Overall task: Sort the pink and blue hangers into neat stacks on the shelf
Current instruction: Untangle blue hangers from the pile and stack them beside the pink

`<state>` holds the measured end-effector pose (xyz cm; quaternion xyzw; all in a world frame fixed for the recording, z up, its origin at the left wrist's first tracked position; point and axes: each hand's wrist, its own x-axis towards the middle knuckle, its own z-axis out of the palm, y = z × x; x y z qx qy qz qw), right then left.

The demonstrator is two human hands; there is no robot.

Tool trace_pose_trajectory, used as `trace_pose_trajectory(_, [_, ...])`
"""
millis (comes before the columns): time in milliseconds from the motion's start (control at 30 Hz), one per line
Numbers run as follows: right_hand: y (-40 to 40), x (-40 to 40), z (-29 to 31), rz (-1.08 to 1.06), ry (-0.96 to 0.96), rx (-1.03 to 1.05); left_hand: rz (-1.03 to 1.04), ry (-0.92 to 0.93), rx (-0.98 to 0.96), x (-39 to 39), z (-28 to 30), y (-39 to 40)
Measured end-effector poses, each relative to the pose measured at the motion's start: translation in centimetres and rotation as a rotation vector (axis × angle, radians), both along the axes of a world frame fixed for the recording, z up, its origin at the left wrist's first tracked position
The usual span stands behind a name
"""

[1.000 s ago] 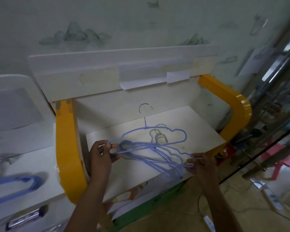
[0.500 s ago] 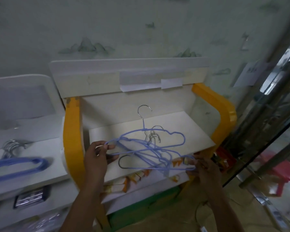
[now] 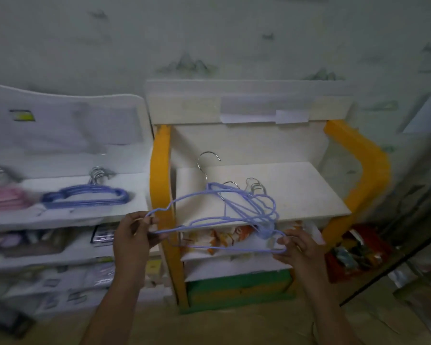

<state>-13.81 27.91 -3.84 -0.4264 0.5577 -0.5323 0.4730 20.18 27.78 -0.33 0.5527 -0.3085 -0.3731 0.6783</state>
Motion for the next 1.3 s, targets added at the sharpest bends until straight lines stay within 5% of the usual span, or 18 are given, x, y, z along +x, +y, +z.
trace_pose_trajectory(600, [-1.3,22.3,2.3,0.273,-0.003,-0.157,0.391,-0.025,-0.056,19.2,1.9,9.7])
trace_pose_trajectory(1300, [-4.3,45.0,1.7,0.167,-0.057,-0.074,0.362,0.038,-0.017,42.1,0.4,5.8])
